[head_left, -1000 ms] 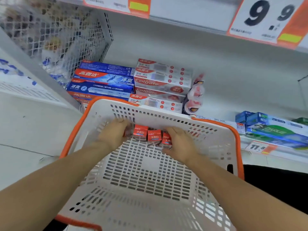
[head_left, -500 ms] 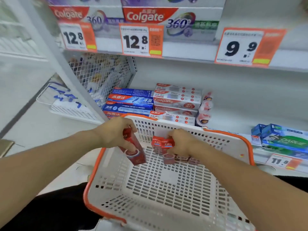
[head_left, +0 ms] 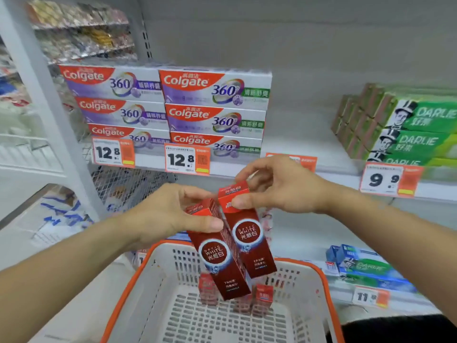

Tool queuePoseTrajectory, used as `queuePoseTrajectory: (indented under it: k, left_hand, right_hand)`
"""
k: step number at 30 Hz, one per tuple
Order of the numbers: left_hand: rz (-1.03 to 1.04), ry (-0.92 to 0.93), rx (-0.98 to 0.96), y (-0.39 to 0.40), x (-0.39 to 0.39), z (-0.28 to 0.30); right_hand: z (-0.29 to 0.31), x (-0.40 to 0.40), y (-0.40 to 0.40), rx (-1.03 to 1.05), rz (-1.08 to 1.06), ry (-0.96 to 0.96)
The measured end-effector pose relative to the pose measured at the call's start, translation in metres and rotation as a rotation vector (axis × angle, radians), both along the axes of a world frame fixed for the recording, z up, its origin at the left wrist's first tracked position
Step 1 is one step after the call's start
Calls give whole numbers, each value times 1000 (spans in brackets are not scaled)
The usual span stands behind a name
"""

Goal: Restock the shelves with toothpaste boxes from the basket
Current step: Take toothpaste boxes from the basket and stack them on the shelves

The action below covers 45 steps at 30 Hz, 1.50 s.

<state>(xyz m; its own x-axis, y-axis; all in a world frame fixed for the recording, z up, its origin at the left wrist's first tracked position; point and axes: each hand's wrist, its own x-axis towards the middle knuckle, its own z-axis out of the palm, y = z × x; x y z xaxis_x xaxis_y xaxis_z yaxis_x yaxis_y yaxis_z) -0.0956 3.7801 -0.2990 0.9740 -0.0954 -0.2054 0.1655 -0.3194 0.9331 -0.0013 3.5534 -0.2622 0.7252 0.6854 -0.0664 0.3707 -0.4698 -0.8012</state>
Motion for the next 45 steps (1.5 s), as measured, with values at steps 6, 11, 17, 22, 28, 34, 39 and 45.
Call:
queuePoseTrajectory:
  k: [6,11,17,22,28,34,39,45]
  left_hand:
    - [226,-90,-113,-17,4,-10]
    - [248,-178,-74,-22,7,-7]
    - [184,-179,-77,-27,11,-6]
    - [122,-171,-111,-33,12,-6]
    - [132,-209,-61,-36,12,-8]
    - [188,-240,-19,-34,9,-10]
    - [262,-257,-71,-37,8,-9]
    - [289,-276,-137,-44,13,-6]
  right_hand:
    - [-26,-12,-11,284,-254,-20]
    - [-29,-8,-8,305,-337,-39]
    - [-36,-10,-8,332,-407,38]
    - [-38,-14,-4,371,-380,169]
    - [-30,-14,-2,329,-248,274]
    - [-25,-15,-7,141,19,167]
    - [-31,-17,-1,109,30,62]
    - [-29,-18,3,183,-101,-24]
